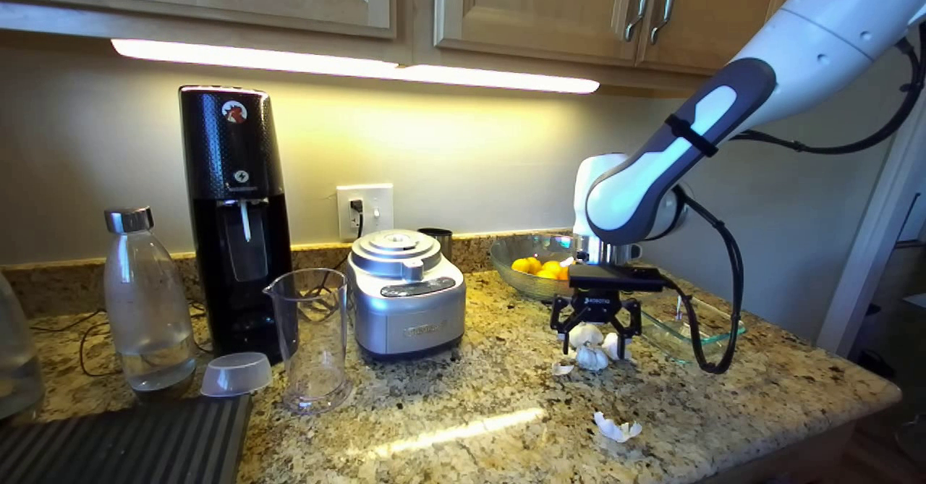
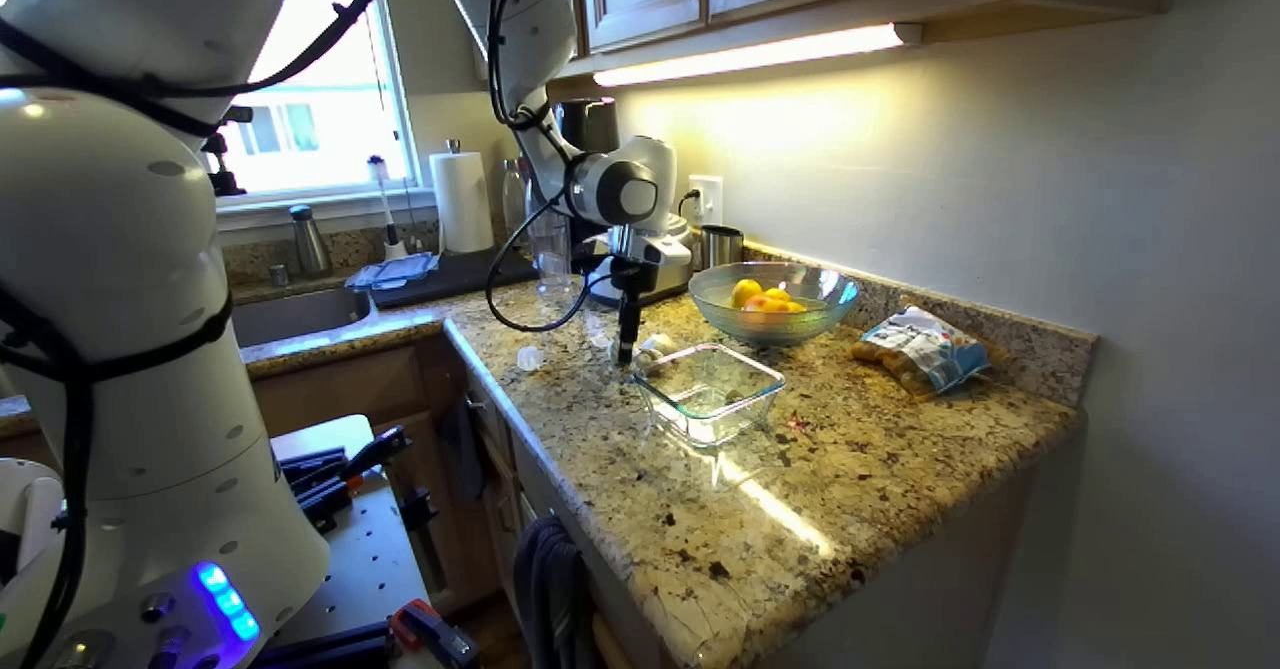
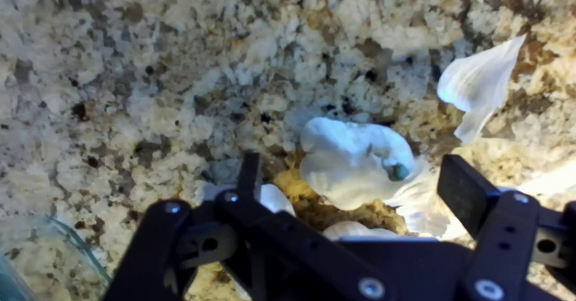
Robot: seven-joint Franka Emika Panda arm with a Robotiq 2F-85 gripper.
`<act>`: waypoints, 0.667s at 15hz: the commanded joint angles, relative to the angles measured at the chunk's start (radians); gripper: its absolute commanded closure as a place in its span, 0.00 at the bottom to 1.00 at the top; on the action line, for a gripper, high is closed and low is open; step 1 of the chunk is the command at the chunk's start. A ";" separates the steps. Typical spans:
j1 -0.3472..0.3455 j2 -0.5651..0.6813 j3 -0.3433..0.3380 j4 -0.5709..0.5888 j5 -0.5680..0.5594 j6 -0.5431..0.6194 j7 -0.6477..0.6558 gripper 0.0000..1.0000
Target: Put all the garlic in the square bowl
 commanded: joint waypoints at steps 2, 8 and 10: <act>-0.006 0.014 0.000 0.023 0.016 -0.021 0.019 0.25; -0.012 0.005 0.004 0.020 0.021 -0.021 0.008 0.66; -0.021 -0.012 0.010 0.011 0.030 -0.018 -0.004 0.78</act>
